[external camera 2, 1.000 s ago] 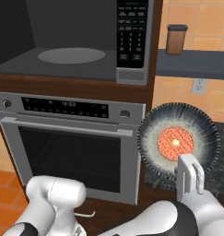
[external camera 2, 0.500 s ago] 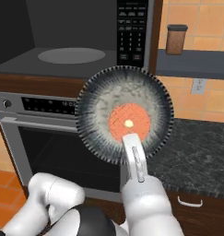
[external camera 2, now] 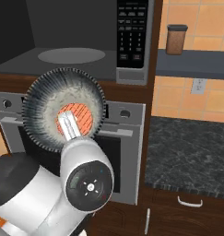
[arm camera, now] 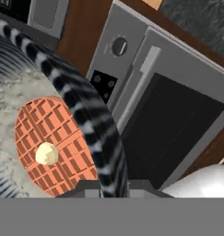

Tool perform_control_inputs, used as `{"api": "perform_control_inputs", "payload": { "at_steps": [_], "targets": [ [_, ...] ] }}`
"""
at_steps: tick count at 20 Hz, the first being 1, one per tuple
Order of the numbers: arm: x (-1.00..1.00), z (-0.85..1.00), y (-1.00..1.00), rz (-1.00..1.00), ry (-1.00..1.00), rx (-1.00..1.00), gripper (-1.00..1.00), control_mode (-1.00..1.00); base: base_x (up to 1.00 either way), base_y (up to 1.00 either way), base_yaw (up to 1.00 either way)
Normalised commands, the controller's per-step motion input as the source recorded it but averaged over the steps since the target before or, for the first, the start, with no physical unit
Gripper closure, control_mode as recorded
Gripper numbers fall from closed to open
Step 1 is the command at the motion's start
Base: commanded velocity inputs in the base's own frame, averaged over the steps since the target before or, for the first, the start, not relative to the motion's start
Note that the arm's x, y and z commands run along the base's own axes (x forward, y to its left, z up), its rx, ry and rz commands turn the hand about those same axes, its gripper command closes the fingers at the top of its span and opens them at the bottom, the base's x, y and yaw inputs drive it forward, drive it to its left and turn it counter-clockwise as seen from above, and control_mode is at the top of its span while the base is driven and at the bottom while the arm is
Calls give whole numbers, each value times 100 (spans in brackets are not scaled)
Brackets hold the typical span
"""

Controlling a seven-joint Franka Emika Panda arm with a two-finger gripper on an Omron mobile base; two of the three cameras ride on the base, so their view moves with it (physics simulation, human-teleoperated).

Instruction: Open the microwave, place the bowl with waffle inside the microwave, then close the microwave door and turn it on.

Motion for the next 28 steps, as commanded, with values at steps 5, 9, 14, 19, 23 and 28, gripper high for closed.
{"api": "perform_control_inputs", "payload": {
  "at_steps": [5, 9, 14, 19, 23, 28],
  "targets": [
    [24, 52, 100, 10, 13, -15, 100, -100, 0, 0, 0],
    [39, 79, 100, 3, 1, -6, 100, -100, 0, 0, 0],
    [64, 37, 95, -5, 9, -2, 100, -100, 0, 0, 0],
    [68, 27, 37, -13, -1, 6, 100, -100, 0, 0, 0],
    [85, 33, 0, -14, 4, 21, 100, -100, 0, 0, 0],
    [94, 2, 2, -19, 0, 24, 100, -100, 0, 0, 0]
  ]
}}
